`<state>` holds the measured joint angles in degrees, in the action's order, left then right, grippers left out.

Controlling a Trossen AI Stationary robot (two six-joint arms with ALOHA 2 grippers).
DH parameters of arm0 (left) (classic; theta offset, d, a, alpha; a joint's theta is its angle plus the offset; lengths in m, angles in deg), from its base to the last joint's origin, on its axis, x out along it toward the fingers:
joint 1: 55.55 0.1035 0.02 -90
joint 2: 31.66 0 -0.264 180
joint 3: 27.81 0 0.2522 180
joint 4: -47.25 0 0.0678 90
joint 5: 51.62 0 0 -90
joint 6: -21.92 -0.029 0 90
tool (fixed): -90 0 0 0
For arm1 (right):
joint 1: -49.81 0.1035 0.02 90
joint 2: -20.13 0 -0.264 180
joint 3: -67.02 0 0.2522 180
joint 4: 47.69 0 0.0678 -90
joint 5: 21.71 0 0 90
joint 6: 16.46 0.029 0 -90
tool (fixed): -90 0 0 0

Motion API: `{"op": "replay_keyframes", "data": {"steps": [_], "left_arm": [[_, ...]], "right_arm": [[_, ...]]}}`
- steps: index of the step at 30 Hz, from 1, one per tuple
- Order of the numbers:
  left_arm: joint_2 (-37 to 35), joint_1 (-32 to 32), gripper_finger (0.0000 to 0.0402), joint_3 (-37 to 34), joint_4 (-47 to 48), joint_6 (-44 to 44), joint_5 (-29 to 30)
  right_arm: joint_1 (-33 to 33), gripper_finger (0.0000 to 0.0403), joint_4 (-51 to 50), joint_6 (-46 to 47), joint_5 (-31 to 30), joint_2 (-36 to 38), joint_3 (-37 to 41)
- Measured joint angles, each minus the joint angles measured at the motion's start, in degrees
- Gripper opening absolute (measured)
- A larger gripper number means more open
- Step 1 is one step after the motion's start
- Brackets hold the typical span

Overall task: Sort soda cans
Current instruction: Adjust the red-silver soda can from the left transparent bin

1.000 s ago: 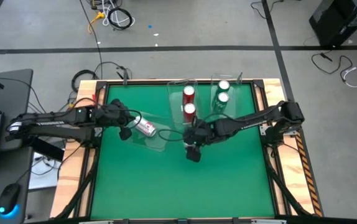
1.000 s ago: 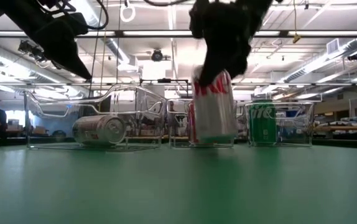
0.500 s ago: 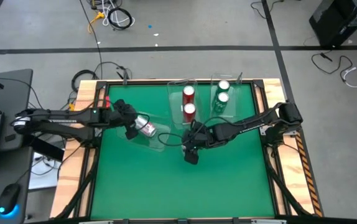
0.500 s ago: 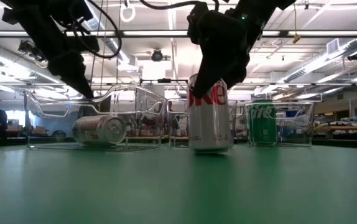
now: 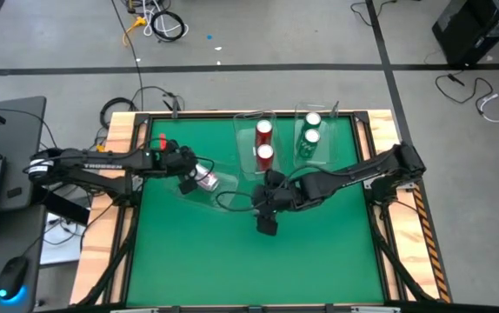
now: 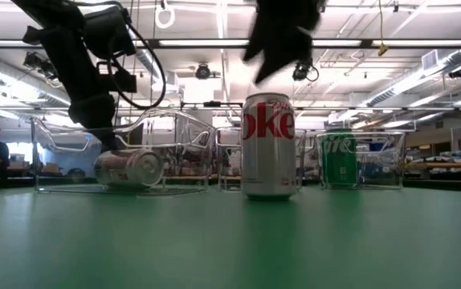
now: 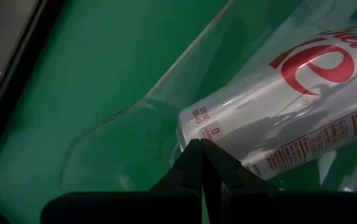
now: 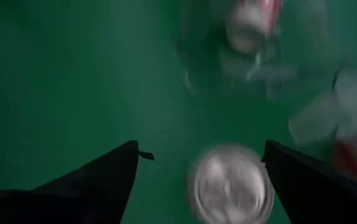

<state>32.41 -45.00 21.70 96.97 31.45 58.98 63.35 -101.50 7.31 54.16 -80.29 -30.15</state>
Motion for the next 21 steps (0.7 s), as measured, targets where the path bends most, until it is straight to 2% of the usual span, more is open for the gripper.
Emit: {"op": "replay_keyframes", "data": {"steps": [3, 7, 9, 13, 17, 21], "left_arm": [[0.04, 0.02, 0.0000, -0.08, -1.24, 1.25, -3.45], [-0.69, -0.37, 0.0000, -0.15, -2.33, 3.00, -10.93], [-1.03, -0.70, 0.0000, -0.19, -3.03, 3.18, -11.75], [-3.28, -1.27, 0.0000, -0.43, -4.08, 4.67, -9.58], [-9.57, -1.18, 0.0000, -0.41, -4.17, 5.73, -4.68], [-18.14, -1.22, 0.0000, -0.39, -4.33, 5.76, -4.40]], "right_arm": [[-0.06, 0.0344, 1.16, -3.76, -0.66, 0.04, -3.93], [-1.51, 0.0336, 5.45, -9.23, -3.06, 0.04, -6.61], [-3.07, 0.0332, 8.81, -10.73, -3.04, 0.04, -6.83], [-6.38, 0.0326, 15.50, -13.14, 0.23, -2.15, -6.83], [-9.17, 0.0325, 21.79, -13.29, 4.86, -6.17, -7.16], [-11.01, 0.0329, 19.55, -12.22, 6.78, -12.26, -12.47]]}}
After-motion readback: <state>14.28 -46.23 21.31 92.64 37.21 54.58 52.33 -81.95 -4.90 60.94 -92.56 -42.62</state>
